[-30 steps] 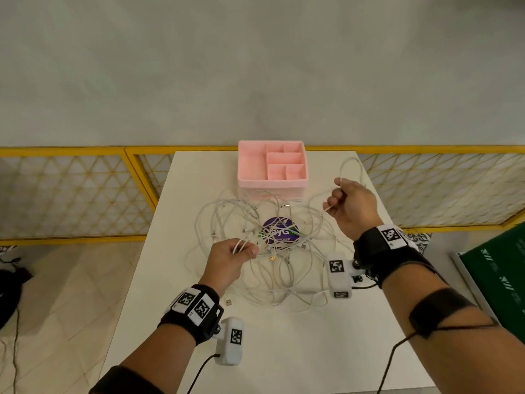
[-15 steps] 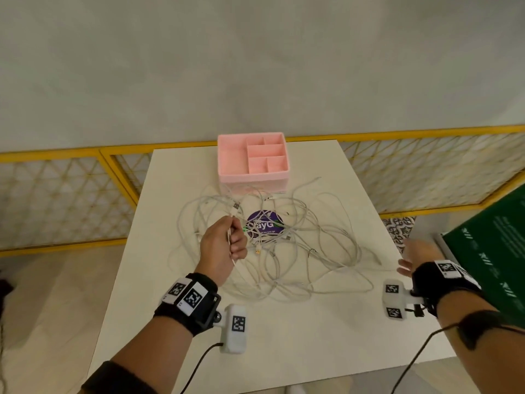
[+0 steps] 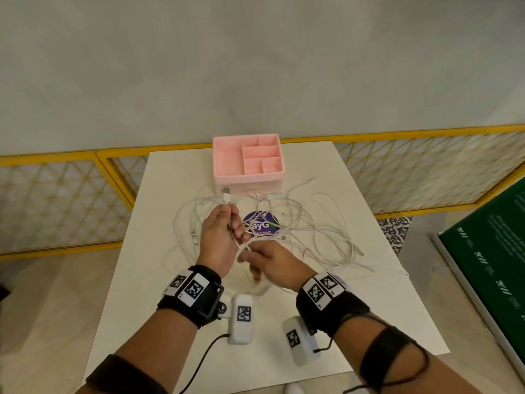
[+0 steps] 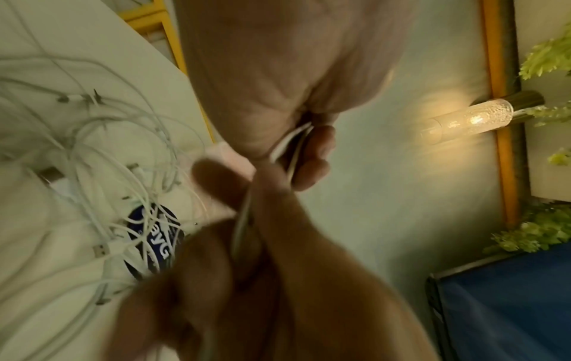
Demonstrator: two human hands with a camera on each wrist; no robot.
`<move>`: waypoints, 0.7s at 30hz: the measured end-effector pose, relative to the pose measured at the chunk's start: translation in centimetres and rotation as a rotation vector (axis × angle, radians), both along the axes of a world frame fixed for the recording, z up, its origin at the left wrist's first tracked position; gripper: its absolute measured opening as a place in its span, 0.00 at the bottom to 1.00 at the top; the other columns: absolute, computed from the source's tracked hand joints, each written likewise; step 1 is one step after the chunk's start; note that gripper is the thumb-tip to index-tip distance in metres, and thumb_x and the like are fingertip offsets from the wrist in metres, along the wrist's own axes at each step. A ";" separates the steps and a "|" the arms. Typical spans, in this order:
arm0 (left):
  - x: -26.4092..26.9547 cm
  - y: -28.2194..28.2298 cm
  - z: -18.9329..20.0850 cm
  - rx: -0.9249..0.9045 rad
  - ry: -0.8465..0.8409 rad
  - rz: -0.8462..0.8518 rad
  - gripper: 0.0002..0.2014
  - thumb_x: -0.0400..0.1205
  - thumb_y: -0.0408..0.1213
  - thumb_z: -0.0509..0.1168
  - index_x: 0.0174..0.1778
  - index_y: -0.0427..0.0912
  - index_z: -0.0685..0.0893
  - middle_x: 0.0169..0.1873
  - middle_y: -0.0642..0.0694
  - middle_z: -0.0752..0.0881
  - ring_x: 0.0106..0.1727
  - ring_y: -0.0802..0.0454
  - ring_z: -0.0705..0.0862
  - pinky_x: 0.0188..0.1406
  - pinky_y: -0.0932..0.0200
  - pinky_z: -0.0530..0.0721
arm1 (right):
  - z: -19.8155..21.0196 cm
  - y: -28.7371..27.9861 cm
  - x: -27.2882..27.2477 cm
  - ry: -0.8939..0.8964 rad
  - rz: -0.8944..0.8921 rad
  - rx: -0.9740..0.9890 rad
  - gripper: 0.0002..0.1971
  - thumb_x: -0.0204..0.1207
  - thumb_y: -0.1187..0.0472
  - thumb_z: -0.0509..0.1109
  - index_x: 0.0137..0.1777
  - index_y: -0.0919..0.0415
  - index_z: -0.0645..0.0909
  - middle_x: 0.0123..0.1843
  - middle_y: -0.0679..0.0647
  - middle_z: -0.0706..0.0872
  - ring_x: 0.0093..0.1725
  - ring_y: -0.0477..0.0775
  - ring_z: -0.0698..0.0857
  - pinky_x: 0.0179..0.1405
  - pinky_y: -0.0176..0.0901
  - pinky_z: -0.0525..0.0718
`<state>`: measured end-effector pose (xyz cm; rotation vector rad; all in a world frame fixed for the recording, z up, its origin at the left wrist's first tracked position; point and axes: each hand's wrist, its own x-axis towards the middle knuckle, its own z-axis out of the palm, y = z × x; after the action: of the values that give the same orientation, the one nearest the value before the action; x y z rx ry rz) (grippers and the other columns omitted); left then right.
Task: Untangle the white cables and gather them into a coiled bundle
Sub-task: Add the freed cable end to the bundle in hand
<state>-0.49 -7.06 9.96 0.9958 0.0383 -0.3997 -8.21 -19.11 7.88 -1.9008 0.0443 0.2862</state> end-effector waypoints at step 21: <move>1.3 2.4 -6.4 0.131 0.148 0.193 0.15 0.91 0.33 0.52 0.39 0.40 0.77 0.20 0.53 0.68 0.21 0.57 0.63 0.19 0.65 0.65 | -2.0 -22.7 -8.4 0.046 -0.364 -0.864 0.15 0.88 0.53 0.60 0.64 0.54 0.86 0.58 0.55 0.91 0.52 0.60 0.88 0.50 0.48 0.83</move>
<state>0.80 -4.65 3.52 1.0793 0.2949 -0.2959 -16.62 -41.81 5.85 -2.6785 0.6242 0.0516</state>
